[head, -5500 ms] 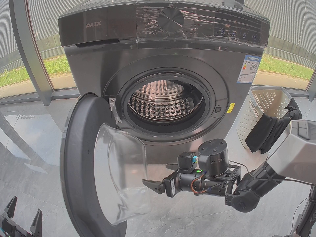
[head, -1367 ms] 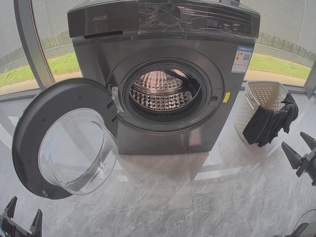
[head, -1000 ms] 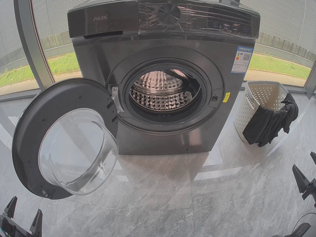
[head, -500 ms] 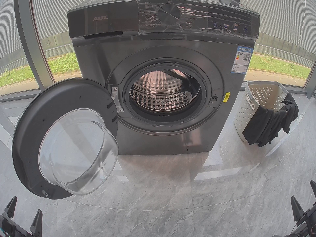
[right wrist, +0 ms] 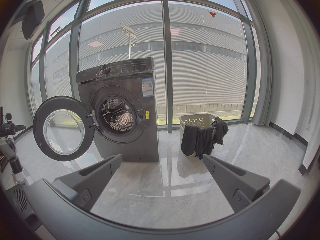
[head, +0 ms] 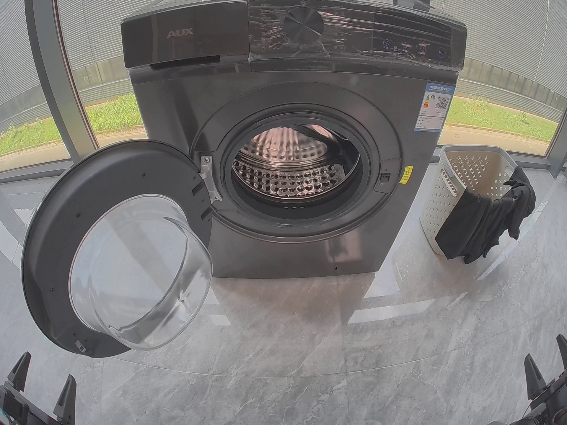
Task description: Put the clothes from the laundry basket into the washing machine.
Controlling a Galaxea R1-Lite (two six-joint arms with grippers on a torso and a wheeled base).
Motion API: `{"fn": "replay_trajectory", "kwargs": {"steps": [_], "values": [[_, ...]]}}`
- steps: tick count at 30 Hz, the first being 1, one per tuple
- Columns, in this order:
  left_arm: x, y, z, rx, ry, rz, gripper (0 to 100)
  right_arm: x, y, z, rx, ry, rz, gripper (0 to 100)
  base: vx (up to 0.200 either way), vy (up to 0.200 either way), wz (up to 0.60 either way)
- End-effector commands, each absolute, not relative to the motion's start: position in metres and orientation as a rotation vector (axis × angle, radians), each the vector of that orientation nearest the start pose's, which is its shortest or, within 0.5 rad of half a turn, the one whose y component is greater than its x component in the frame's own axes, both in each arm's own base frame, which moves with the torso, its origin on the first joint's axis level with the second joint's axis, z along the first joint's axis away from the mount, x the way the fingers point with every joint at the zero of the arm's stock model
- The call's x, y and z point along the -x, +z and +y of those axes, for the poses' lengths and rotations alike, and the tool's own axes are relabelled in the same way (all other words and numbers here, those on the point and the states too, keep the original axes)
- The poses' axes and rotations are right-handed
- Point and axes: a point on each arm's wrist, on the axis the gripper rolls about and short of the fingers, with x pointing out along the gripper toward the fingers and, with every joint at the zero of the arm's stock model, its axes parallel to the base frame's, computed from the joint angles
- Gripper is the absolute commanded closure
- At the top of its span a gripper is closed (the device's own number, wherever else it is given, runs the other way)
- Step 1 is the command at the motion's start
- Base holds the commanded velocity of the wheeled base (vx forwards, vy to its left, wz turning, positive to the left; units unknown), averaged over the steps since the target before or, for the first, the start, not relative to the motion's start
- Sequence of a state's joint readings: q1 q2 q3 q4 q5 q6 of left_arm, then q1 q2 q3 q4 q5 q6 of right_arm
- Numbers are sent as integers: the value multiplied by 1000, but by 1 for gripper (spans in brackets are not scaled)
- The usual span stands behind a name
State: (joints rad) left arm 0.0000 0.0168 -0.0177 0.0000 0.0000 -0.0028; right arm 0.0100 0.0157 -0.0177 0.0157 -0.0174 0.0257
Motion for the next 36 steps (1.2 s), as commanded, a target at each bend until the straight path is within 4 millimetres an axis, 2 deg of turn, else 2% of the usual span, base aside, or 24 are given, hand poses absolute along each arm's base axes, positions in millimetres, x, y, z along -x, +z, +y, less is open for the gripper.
{"fn": "replay_trajectory", "kwargs": {"steps": [1, 25, 34, 36], "values": [[23, 76, 0, 2, 5, -3, 0, 23, 76, 0, -18, 0, -6, 0, 0, 0, 0], [23, 76, 0, 3, 5, -3, 0, 23, 76, 0, -18, 0, -6, 0, 0, -200, 0], [23, 76, 0, 9, 5, -3, 0, 23, 76, 0, -18, 0, -6, 0, 0, 0, 0], [23, 76, 0, 9, 5, -3, 0, 23, 76, 0, -18, 0, -6, 0, 200, 0, 0]]}}
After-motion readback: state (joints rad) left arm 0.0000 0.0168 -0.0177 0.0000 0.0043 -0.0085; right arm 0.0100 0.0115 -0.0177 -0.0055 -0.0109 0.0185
